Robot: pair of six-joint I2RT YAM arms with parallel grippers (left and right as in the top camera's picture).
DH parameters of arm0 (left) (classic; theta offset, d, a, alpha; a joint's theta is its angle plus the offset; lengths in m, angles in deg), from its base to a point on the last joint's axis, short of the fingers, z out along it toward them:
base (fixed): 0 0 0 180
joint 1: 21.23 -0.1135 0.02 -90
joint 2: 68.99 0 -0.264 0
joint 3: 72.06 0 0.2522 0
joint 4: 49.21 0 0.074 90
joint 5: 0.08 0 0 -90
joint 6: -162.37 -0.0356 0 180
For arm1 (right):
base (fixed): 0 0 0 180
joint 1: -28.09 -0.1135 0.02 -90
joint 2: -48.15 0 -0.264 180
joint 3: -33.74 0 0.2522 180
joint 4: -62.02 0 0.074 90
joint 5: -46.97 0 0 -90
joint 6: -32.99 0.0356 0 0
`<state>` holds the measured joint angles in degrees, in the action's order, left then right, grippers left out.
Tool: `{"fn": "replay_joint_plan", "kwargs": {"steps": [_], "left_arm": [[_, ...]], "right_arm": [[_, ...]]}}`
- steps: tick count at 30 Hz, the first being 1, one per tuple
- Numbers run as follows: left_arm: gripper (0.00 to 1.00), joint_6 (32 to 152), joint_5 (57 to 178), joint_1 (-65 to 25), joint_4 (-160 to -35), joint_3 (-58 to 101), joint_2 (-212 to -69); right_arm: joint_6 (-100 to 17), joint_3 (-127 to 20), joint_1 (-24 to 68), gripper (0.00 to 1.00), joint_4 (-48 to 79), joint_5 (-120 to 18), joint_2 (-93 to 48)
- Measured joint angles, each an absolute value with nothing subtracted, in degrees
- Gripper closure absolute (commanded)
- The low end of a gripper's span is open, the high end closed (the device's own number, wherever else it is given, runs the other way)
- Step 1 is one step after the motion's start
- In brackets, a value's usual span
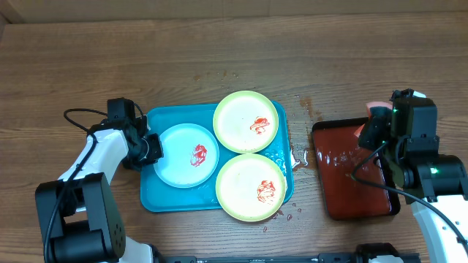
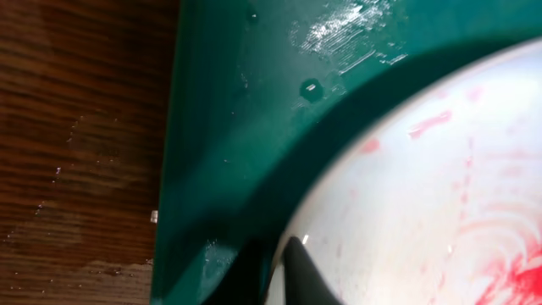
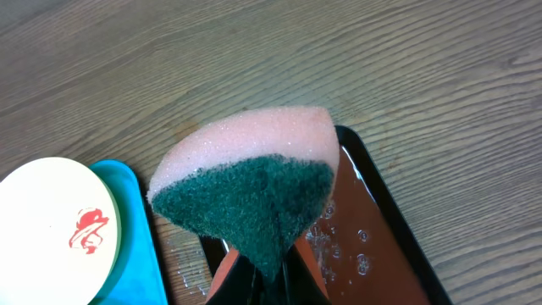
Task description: Clean dirty plates on tray and stack at the side
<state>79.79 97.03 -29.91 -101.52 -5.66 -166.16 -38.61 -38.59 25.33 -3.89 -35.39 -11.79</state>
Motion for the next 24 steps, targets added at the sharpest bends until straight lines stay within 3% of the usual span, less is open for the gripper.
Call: {"fn": "replay_joint_plan", "kwargs": {"steps": [24], "left_arm": [[0.96, 81.4, 97.0, -30.0, -100.8, -5.7, -166.1]], "right_arm": [[-38.6, -38.6, 25.3, 0.96, -3.8, -36.2, -11.8]]}}
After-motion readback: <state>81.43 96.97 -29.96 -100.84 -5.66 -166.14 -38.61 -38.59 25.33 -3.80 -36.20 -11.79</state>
